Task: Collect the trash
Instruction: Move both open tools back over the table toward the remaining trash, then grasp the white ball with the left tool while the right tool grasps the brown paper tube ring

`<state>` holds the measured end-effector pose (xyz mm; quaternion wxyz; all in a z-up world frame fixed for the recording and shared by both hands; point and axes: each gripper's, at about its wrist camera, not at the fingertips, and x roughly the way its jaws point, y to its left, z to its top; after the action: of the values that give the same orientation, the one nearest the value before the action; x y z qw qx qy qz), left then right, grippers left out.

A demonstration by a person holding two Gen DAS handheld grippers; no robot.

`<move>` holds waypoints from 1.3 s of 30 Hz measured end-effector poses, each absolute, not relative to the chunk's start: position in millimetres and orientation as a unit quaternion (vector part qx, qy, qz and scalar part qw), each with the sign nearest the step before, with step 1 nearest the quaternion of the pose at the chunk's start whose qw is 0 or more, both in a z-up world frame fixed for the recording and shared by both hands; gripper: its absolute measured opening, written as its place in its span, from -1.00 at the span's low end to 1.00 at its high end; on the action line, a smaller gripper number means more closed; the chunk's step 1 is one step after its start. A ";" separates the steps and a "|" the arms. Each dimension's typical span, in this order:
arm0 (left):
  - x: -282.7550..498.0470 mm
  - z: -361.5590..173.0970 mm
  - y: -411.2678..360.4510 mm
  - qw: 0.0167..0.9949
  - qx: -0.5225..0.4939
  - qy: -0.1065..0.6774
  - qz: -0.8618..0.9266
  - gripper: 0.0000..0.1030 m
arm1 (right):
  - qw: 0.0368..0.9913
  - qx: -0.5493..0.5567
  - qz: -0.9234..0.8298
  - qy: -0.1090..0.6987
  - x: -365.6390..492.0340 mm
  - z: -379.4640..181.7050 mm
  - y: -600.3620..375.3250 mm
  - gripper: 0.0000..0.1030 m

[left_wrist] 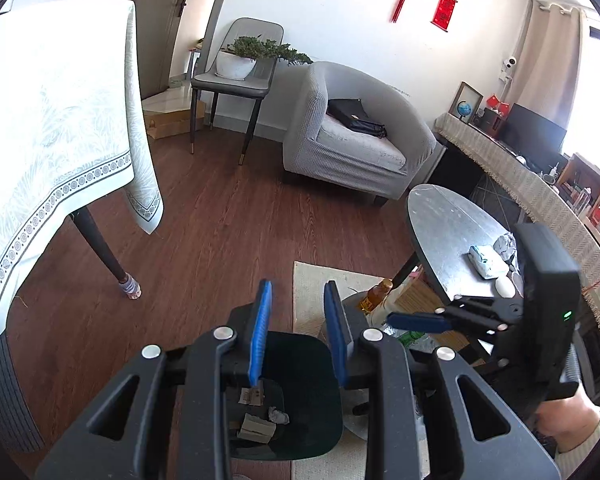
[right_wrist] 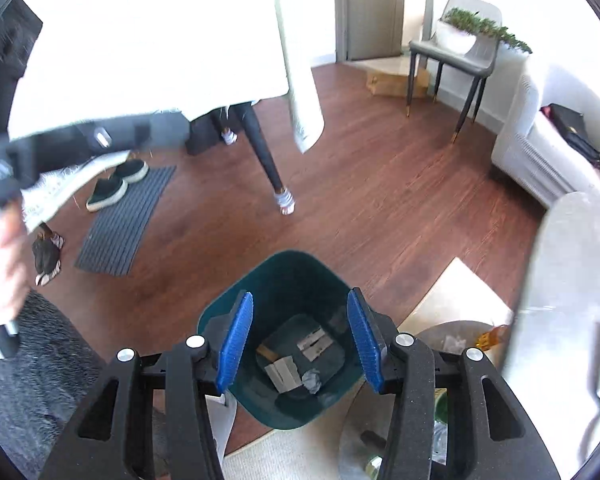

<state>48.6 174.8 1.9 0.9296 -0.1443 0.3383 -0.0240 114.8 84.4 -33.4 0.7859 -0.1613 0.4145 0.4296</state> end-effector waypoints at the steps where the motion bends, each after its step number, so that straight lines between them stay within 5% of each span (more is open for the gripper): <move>1: 50.7 1.6 172.7 0.929 -0.142 0.341 -0.024 -0.46 | 0.793 -0.158 0.425 0.406 114.2 -25.2 76.0 -0.03; 19: 82.5 23.2 47.9 0.924 -0.054 0.364 -0.107 0.11 | 0.882 -0.088 0.273 0.374 137.0 25.0 -82.5 -0.03; 39: 132.8 -27.5 -94.2 0.886 0.032 0.407 -0.221 0.20 | 0.907 0.010 0.160 0.390 150.9 9.6 -224.0 0.18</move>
<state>132.8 -94.2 -27.5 0.8857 0.0321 0.4069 -0.2213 150.9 -224.0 9.6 0.9069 0.0096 0.3896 0.1604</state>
